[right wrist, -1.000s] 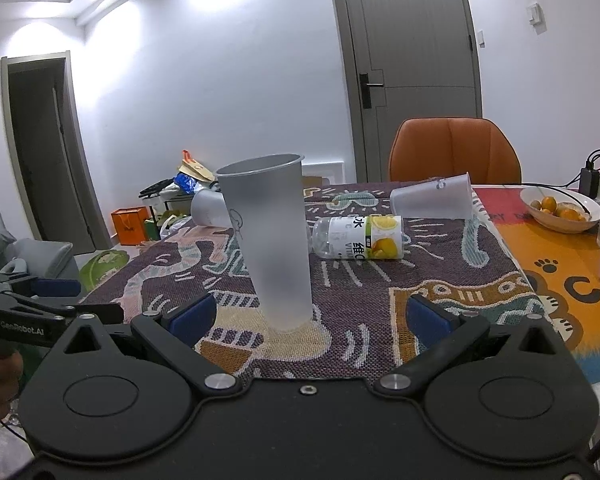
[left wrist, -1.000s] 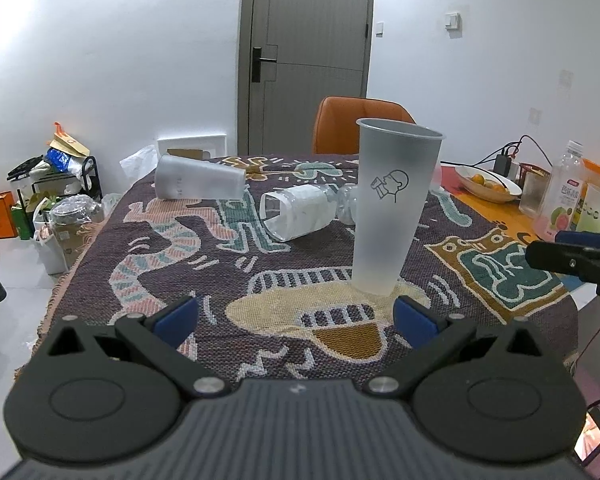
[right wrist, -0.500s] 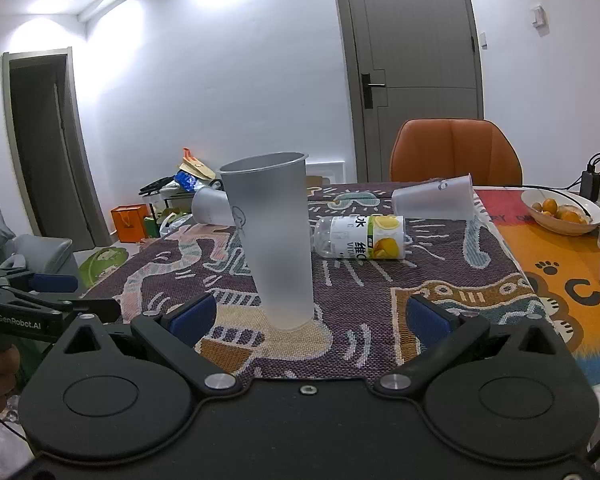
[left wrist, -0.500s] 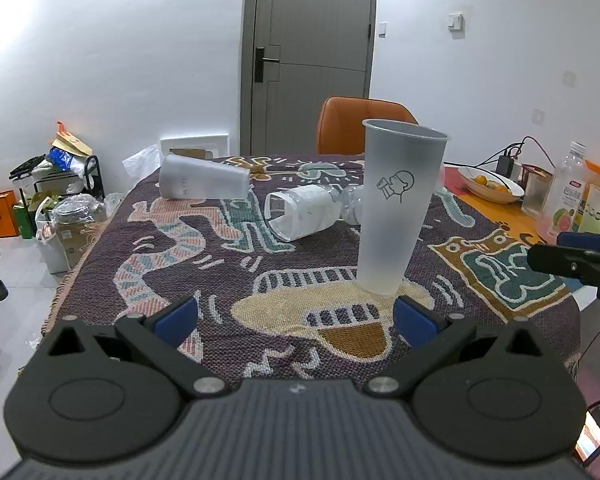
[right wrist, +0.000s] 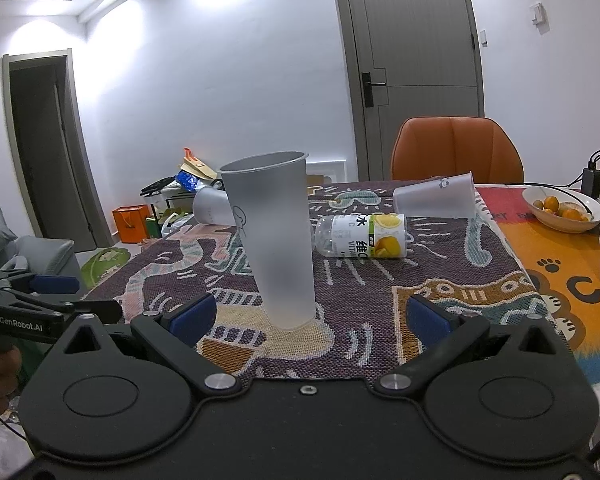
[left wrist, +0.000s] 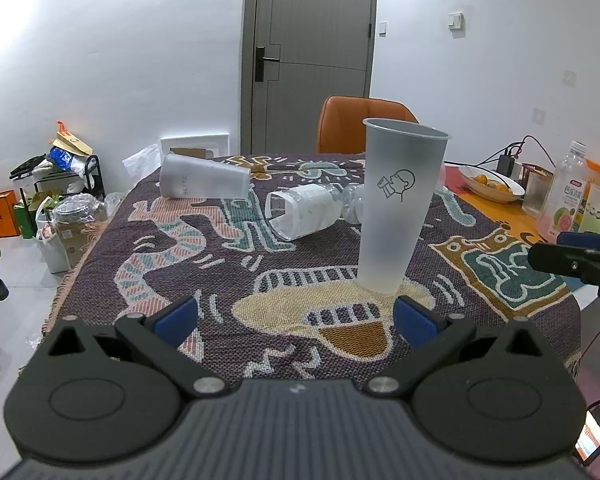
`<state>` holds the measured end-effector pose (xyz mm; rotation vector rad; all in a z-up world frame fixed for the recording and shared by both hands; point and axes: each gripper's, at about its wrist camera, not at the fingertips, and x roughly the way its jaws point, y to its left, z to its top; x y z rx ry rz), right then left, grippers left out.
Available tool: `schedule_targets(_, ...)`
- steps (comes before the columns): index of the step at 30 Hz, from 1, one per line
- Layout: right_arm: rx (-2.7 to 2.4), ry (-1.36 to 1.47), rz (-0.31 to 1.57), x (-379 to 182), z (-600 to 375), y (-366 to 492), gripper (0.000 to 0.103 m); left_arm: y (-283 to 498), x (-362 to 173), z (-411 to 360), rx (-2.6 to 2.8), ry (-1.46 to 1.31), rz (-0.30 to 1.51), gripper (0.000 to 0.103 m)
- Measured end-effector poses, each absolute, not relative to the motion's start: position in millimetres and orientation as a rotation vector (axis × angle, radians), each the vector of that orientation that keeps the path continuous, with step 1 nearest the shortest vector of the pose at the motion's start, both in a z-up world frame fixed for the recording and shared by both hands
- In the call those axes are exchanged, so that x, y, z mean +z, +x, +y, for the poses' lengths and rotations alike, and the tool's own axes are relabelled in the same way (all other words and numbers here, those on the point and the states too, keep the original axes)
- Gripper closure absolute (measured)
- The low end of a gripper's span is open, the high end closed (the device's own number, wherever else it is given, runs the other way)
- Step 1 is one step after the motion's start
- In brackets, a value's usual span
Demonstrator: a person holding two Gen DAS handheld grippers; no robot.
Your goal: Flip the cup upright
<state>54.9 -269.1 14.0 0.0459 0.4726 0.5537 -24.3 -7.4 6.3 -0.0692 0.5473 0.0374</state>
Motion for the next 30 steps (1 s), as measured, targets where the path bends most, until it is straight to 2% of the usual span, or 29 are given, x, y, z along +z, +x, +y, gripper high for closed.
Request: schedule_targets(30, 0.552, 0.031, 0.479, 10.7, -265.0, 55.8, 0.000, -26.7, 7.4, -9.7, 0.028, -0.060, 0.541, 0.000)
